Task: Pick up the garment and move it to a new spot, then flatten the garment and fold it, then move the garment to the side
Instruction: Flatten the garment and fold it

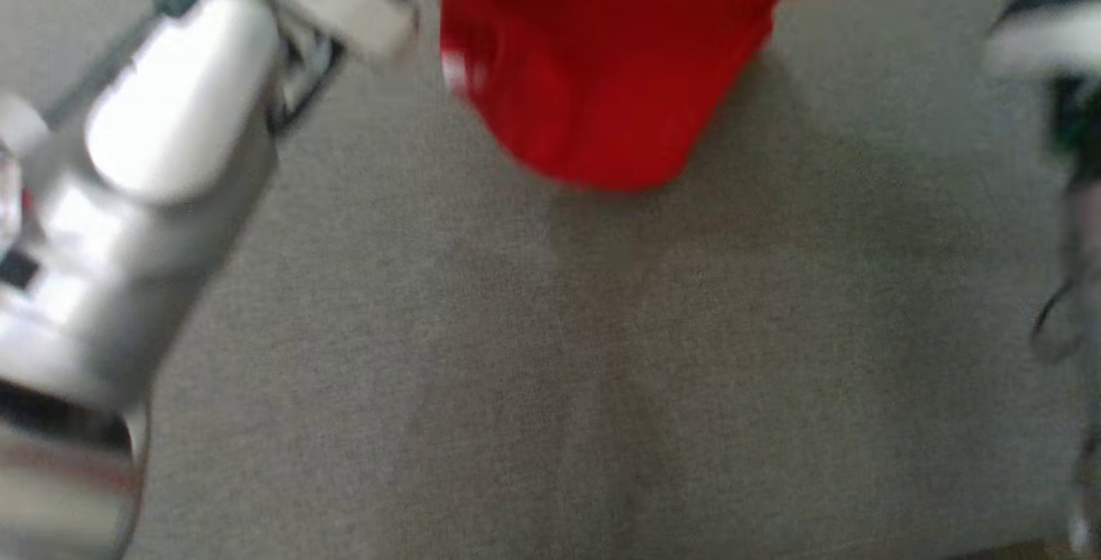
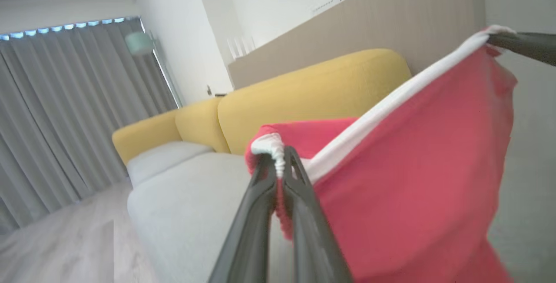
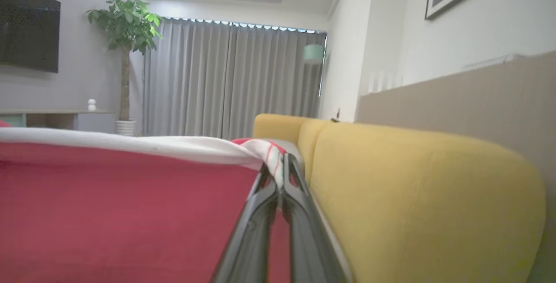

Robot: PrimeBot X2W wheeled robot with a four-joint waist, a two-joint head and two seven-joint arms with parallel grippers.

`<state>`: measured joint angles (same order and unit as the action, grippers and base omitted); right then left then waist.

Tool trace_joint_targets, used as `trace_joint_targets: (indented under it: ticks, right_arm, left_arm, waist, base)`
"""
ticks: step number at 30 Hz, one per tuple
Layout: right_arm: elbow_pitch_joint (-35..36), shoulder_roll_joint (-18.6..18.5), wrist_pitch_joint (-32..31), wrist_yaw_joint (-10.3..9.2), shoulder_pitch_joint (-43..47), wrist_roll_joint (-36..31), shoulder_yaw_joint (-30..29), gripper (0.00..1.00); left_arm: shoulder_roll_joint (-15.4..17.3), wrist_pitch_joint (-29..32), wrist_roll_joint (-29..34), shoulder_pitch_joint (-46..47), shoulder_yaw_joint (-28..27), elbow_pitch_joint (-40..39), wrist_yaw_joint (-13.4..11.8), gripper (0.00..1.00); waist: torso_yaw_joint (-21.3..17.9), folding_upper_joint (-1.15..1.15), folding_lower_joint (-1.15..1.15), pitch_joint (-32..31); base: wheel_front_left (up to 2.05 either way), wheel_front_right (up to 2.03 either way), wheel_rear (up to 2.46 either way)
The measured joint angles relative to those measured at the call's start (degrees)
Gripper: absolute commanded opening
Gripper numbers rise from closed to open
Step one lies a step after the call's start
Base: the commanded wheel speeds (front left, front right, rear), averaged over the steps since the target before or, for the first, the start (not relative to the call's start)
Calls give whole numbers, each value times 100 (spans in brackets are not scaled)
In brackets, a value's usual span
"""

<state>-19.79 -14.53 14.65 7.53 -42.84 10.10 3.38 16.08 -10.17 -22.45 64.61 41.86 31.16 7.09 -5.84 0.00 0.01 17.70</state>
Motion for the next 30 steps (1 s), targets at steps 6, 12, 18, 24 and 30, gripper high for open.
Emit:
trace_joint_targets:
  ticks: [6,12,18,24,30]
  right_arm:
    - [-250,-534,7,0,-1991,83,-368,0]
    - [255,-754,23,0,-2273,-56,-485,0]
    - [630,-715,23,0,-911,132,-385,0]
    - [750,-443,22,0,971,357,-276,0]
    - [1053,-404,20,0,2386,482,-363,0]
  left_arm:
    - [-269,-428,413,1691,-253,326,-105,0]
    - [-425,-461,527,1862,-628,-180,-102,0]
    - [-253,-463,470,505,-428,-681,5,0]
    - [113,-460,404,-1607,-301,-1094,8,0]
    - [88,-460,563,-3389,-230,-1334,-7,0]
  waist:
    - [-62,0,2,710]
    - [-197,0,3,1164]
    - [-339,0,0,1152]
    - [-412,0,-1,964]
    - [-401,0,-2,700]
  base:
    - [0,0,0]
    - [0,0,0]
    - [0,0,0]
    - [0,0,0]
    - [0,0,0]
